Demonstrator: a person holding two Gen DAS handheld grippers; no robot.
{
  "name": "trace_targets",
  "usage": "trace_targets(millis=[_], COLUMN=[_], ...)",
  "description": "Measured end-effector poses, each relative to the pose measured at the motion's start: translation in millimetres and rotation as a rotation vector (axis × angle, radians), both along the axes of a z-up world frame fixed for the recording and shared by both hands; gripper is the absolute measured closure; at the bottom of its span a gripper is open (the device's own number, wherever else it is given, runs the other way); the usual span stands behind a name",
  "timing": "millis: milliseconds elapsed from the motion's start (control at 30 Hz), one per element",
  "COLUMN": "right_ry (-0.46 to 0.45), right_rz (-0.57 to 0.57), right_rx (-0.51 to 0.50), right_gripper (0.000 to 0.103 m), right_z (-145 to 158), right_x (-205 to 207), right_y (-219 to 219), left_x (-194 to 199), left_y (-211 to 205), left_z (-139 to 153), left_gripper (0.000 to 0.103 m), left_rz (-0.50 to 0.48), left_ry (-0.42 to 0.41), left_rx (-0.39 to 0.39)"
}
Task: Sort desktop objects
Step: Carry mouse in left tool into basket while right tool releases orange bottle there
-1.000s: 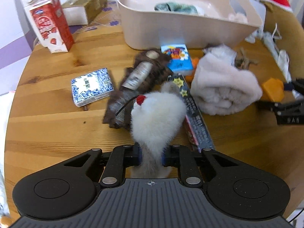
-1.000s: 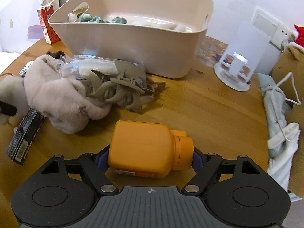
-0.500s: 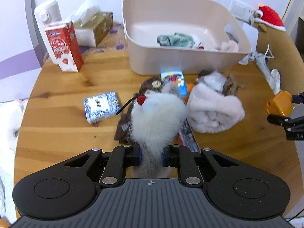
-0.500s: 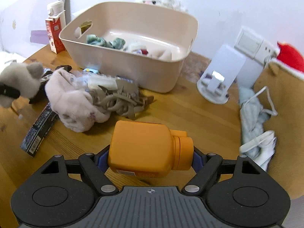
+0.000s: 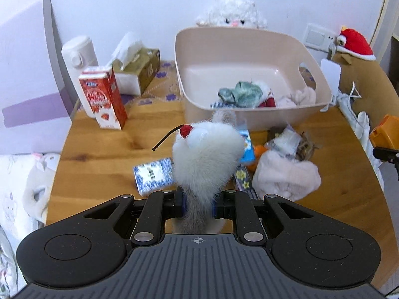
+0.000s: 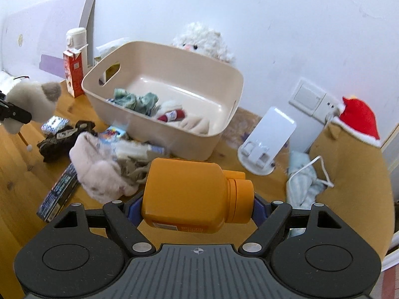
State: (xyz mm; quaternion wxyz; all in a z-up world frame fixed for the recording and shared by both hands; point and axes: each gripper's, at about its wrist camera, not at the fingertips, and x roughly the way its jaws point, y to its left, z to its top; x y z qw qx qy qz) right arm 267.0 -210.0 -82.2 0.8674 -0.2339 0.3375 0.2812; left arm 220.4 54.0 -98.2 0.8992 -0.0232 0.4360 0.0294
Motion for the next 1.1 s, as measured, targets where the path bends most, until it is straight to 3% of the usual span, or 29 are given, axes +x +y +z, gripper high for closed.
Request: trace_targets(millis=[333,633,900,1100], right_ry=[-0.079,-0.086,-0.111,-0.093], right_rz=[-0.02,-0.035,-0.034,0.007], right_rx=[0.006,0.071,0.082,0.095], right_gripper=[0.023,0.023,0.023,0.023], right_z=[29,46,54,44], right_x=[22,51,87,111], right_y=[0,11,29,49], left_x=[28,71,109,137], left_y=[-2,-18,-37,-48], left_z=[30,51,48,32], left_gripper=[0.086,0.086,0.086,0.086], left_rz=[-0.03,-0.063,-0.098,-0.108], left_ry=[-0.082,-0.122,-0.126,-0.098], left_rx=[0.053,0.086,0.095,0.102])
